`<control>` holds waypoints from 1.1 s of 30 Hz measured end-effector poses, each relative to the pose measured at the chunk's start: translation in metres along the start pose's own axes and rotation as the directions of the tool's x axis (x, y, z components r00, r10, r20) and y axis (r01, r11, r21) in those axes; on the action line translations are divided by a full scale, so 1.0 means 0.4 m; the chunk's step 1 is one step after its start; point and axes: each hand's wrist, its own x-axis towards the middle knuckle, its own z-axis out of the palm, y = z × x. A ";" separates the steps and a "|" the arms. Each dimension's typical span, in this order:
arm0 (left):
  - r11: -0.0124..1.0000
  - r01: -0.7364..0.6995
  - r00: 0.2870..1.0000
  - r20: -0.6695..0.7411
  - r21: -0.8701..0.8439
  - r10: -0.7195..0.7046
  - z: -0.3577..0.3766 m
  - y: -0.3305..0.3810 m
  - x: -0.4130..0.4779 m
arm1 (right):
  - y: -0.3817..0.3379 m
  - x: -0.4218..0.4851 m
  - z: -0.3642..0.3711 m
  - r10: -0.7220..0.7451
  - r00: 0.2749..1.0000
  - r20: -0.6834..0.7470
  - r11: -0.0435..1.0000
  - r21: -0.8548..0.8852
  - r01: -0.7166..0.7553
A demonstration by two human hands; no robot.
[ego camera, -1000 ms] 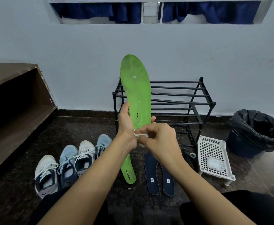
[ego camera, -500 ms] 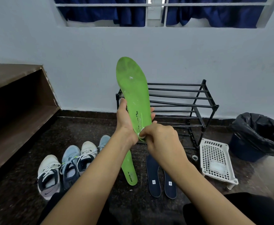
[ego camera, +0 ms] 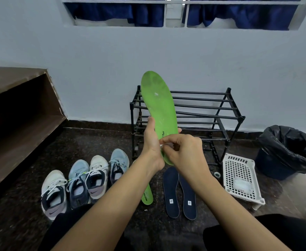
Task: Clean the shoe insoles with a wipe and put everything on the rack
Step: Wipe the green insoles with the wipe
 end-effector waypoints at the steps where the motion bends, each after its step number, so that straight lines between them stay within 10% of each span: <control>1: 1.000 0.011 1.000 0.002 0.004 -0.011 -0.002 0.003 0.000 | 0.000 -0.002 -0.001 -0.011 1.000 0.006 1.000 -0.012 0.011; 19: 1.000 0.002 1.000 0.012 0.022 -0.002 -0.002 0.026 0.004 | -0.003 0.013 0.003 -0.092 0.996 -0.017 0.995 -0.030 0.092; 33: 0.998 0.007 0.999 0.051 -0.063 -0.003 -0.010 0.051 0.011 | 0.003 0.004 -0.028 -0.012 0.965 0.261 0.952 -0.291 0.091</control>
